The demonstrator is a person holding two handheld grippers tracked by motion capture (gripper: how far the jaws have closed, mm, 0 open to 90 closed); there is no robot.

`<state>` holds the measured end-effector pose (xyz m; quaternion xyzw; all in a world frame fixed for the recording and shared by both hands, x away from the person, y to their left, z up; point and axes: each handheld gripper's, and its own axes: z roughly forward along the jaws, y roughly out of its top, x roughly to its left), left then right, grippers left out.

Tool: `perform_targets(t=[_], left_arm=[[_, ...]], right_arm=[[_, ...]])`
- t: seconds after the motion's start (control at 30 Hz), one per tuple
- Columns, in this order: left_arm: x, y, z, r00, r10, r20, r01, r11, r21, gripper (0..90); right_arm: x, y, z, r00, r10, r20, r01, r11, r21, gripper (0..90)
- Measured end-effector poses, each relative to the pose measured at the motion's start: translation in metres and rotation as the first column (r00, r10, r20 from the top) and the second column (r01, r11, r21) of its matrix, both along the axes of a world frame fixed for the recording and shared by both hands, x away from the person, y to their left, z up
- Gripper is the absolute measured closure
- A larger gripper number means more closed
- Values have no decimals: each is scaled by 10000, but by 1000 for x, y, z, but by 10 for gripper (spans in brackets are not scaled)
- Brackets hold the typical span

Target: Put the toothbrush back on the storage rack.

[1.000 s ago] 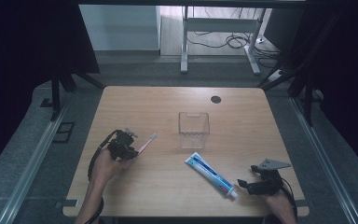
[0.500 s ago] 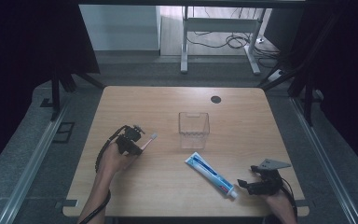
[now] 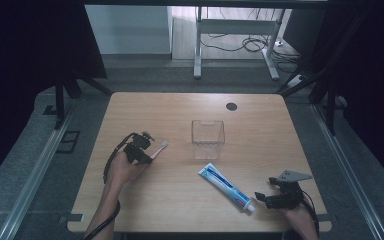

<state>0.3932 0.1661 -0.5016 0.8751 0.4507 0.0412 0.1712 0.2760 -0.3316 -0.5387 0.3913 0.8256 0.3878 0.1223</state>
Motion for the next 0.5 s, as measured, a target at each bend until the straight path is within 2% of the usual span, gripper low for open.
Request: perform_targets(t=[0.1, 0.5], left_arm=[[-2, 2, 5, 10000, -25, 58, 25, 10000, -60, 788], [-12, 6, 23, 9977, -155, 655, 220, 9947, -1000, 788]], right_arm=[[0, 0, 0, 10000, -5, 8, 5, 10000, 3, 122], [-1, 0, 0, 10000, -28, -1, 28, 10000, 4, 125]])
